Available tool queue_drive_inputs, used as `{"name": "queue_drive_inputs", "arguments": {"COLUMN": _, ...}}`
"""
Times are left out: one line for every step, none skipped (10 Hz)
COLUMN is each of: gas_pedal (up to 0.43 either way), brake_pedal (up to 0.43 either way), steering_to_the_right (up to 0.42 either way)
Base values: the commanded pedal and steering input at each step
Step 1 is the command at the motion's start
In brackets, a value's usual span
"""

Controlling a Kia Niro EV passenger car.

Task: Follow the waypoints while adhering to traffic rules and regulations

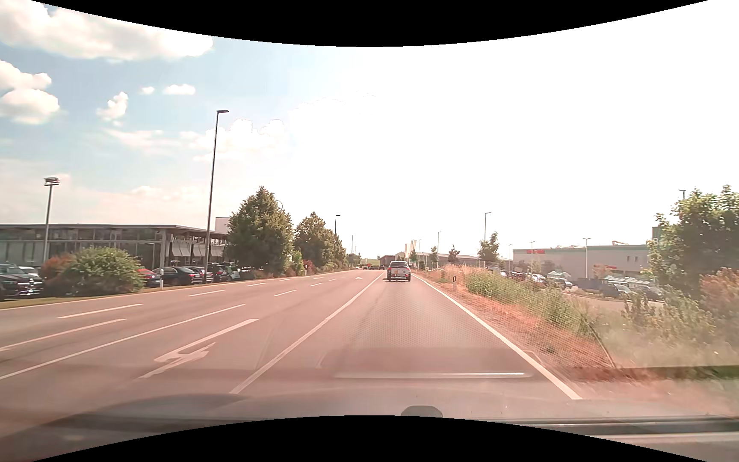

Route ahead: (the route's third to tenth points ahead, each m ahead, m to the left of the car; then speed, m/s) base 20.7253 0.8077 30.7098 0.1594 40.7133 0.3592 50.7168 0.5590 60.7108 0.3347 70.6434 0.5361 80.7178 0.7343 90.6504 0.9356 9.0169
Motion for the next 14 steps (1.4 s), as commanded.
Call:
{"name": "queue_drive_inputs", "arguments": {"gas_pedal": 0.441, "brake_pedal": 0.000, "steering_to_the_right": 0.039}}
{"name": "queue_drive_inputs", "arguments": {"gas_pedal": 0.441, "brake_pedal": 0.000, "steering_to_the_right": 0.025}}
{"name": "queue_drive_inputs", "arguments": {"gas_pedal": 0.441, "brake_pedal": 0.000, "steering_to_the_right": 0.019}}
{"name": "queue_drive_inputs", "arguments": {"gas_pedal": 0.441, "brake_pedal": 0.000, "steering_to_the_right": 0.018}}
{"name": "queue_drive_inputs", "arguments": {"gas_pedal": 0.441, "brake_pedal": 0.000, "steering_to_the_right": 0.018}}
{"name": "queue_drive_inputs", "arguments": {"gas_pedal": 0.441, "brake_pedal": 0.000, "steering_to_the_right": 0.016}}
{"name": "queue_drive_inputs", "arguments": {"gas_pedal": 0.429, "brake_pedal": 0.000, "steering_to_the_right": 0.012}}
{"name": "queue_drive_inputs", "arguments": {"gas_pedal": 0.421, "brake_pedal": 0.000, "steering_to_the_right": 0.007}}
{"name": "queue_drive_inputs", "arguments": {"gas_pedal": 0.421, "brake_pedal": 0.000, "steering_to_the_right": 0.004}}
{"name": "queue_drive_inputs", "arguments": {"gas_pedal": 0.421, "brake_pedal": 0.000, "steering_to_the_right": 0.004}}
{"name": "queue_drive_inputs", "arguments": {"gas_pedal": 0.409, "brake_pedal": 0.000, "steering_to_the_right": 0.003}}
{"name": "queue_drive_inputs", "arguments": {"gas_pedal": 0.390, "brake_pedal": 0.000, "steering_to_the_right": 0.001}}
{"name": "queue_drive_inputs", "arguments": {"gas_pedal": 0.350, "brake_pedal": 0.000, "steering_to_the_right": -0.002}}
{"name": "queue_drive_inputs", "arguments": {"gas_pedal": 0.331, "brake_pedal": 0.000, "steering_to_the_right": -0.006}}
